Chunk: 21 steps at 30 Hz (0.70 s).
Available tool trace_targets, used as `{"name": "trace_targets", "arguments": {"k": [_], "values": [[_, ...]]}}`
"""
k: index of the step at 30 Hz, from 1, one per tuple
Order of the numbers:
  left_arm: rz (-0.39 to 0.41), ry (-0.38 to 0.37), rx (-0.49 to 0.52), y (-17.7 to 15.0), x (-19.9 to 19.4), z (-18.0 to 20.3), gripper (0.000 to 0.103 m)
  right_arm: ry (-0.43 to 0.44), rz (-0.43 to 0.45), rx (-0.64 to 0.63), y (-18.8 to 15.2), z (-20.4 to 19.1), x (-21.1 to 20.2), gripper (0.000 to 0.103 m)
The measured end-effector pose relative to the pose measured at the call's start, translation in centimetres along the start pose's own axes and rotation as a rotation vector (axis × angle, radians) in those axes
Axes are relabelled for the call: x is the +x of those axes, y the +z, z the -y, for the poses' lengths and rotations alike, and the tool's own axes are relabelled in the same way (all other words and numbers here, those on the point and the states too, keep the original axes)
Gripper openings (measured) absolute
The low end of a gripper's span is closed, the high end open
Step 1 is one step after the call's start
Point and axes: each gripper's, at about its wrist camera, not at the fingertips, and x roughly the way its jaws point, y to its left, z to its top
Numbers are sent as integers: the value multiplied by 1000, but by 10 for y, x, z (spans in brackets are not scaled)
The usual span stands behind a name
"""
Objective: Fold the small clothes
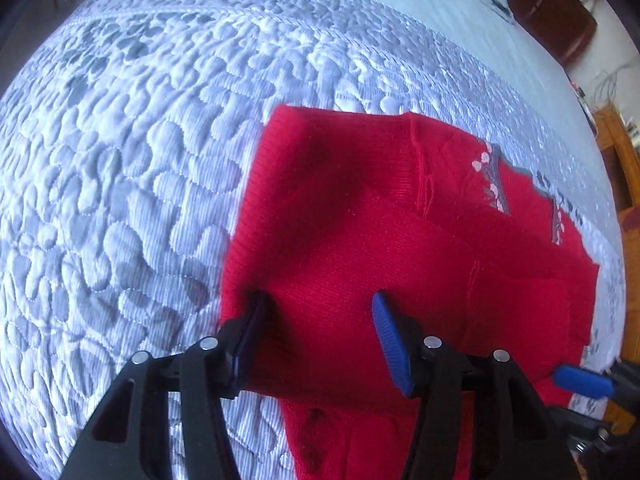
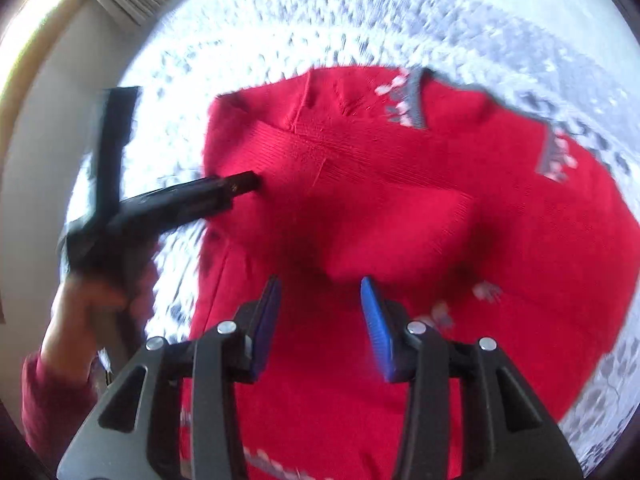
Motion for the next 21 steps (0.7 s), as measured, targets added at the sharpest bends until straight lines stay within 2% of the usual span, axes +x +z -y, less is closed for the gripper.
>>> {"name": "trace_targets", "arguments": {"k": [2, 4, 7, 13, 16, 18, 21], "values": [[0, 10, 30, -1, 3, 2, 56, -6, -39, 20, 13, -3, 24, 43], [-3, -6, 15, 0, 4, 1, 56, -43, -50, 23, 21, -6, 40, 43], [-4, -23, 14, 2, 3, -4, 56, -41, -60, 52, 28, -6, 52, 50], [0, -58, 12, 1, 3, -9, 56, -88, 5, 13, 30, -25, 34, 51], [4, -68, 16, -3, -1, -16, 56, -83, 30, -23, 32, -37, 27, 50], [5, -65, 19, -4, -2, -17, 56, -94, -13, -35, 35, -41, 37, 49], [3, -59, 18, -5, -3, -17, 56, -154, -77, -12, 37, -36, 62, 49]]}}
